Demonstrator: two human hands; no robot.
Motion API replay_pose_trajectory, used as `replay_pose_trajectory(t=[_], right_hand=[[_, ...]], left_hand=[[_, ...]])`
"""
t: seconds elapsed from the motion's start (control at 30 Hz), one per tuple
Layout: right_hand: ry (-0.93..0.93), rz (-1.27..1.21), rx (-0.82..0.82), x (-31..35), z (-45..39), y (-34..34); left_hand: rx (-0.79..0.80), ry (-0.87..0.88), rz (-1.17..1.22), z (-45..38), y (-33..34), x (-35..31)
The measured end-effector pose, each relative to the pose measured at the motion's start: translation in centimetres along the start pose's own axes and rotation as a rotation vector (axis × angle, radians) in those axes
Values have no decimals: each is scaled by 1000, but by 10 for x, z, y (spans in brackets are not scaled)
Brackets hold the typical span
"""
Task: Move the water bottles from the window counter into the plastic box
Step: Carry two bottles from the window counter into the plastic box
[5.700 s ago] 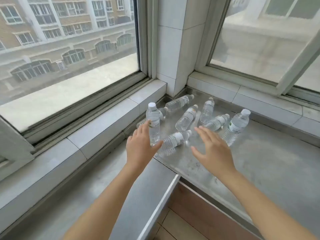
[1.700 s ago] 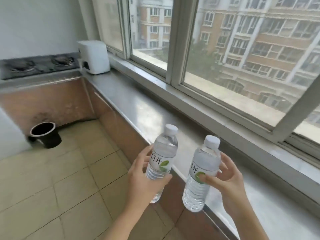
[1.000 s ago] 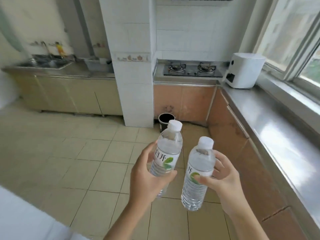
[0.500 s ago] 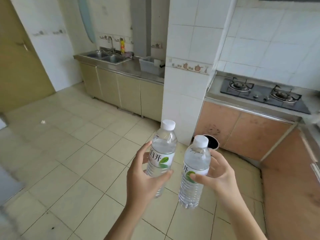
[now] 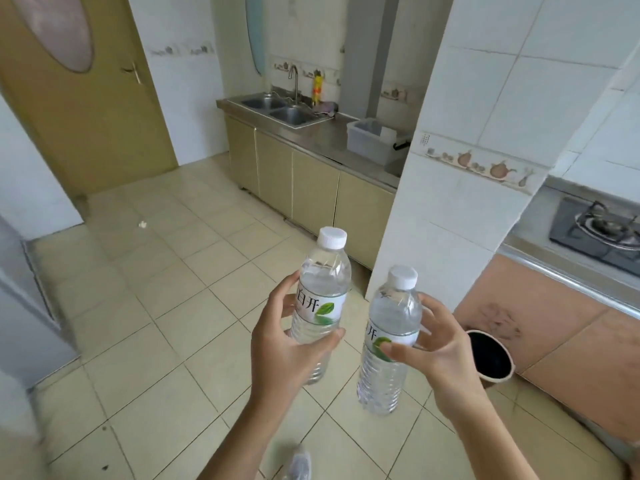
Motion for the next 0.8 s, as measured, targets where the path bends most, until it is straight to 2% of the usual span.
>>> replay_pose_trajectory(t=[0.53, 0.8], right_hand=[[-27, -38, -37, 72, -336, 28], [-69, -62, 43, 113, -531, 43]], left_hand=[[-7, 17, -24, -300, 112, 155], [-40, 6, -94, -450, 181, 229]])
Point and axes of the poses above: each hand's wrist, its own z-axis away from the middle knuckle, its own y-axis out of the palm, x = y × z, the point moved 7 cm from there along -z, towards the middle knuckle, and after that the axes turned 12 degrees about y, right-handed, at the moved point
